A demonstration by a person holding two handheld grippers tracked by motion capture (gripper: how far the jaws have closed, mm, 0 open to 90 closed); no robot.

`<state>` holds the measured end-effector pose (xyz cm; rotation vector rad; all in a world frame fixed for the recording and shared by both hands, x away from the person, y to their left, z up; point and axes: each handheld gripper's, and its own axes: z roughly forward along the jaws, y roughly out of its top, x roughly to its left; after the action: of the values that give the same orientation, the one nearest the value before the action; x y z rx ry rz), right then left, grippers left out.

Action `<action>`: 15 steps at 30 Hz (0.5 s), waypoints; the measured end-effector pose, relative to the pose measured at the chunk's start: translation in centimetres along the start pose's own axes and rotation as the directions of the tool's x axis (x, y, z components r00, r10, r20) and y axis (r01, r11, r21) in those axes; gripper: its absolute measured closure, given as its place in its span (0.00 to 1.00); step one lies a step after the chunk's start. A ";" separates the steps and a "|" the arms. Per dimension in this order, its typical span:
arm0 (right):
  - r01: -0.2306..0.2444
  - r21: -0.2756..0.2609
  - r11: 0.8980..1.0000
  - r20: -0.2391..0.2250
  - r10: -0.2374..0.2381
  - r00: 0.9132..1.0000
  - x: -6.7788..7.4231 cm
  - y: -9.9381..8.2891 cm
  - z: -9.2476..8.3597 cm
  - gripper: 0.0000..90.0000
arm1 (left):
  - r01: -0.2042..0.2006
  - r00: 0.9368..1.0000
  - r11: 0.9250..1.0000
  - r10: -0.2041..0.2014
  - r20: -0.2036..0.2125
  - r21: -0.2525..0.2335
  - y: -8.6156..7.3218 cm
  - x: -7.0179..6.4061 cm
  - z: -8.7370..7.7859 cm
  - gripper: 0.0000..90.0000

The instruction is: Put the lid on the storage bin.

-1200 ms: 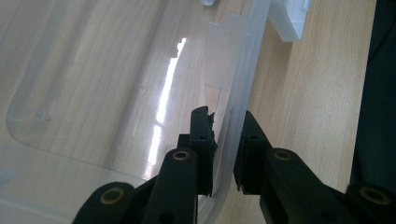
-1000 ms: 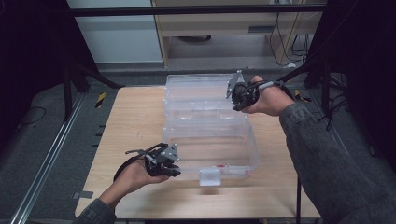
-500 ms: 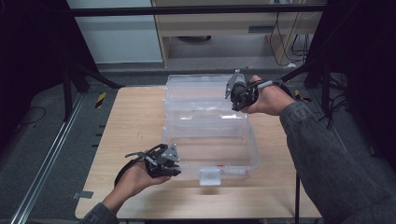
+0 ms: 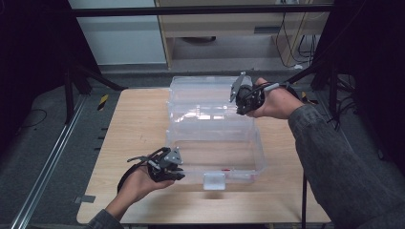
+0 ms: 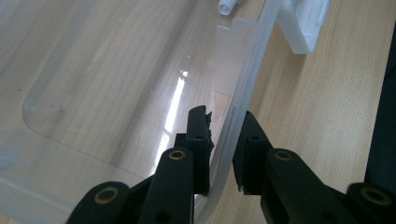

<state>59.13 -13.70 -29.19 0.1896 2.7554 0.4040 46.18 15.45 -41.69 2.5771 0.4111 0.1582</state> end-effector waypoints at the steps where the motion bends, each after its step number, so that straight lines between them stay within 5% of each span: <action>1: -0.001 -0.002 1.000 -0.001 0.001 1.000 0.2 0.0 -0.1 0.96 | 0.002 1.000 1.000 -0.002 -0.002 0.000 0.0 0.0 0.0 0.86; 15: 0.025 -0.021 0.999 -0.002 -0.025 1.000 1.8 -0.5 -1.2 0.97 | 0.016 1.000 1.000 -0.016 -0.005 -0.002 0.1 0.0 0.1 0.84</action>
<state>57.00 -14.14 -28.85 0.1497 2.7515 0.4268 46.22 15.32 -41.72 2.5714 0.4336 0.1589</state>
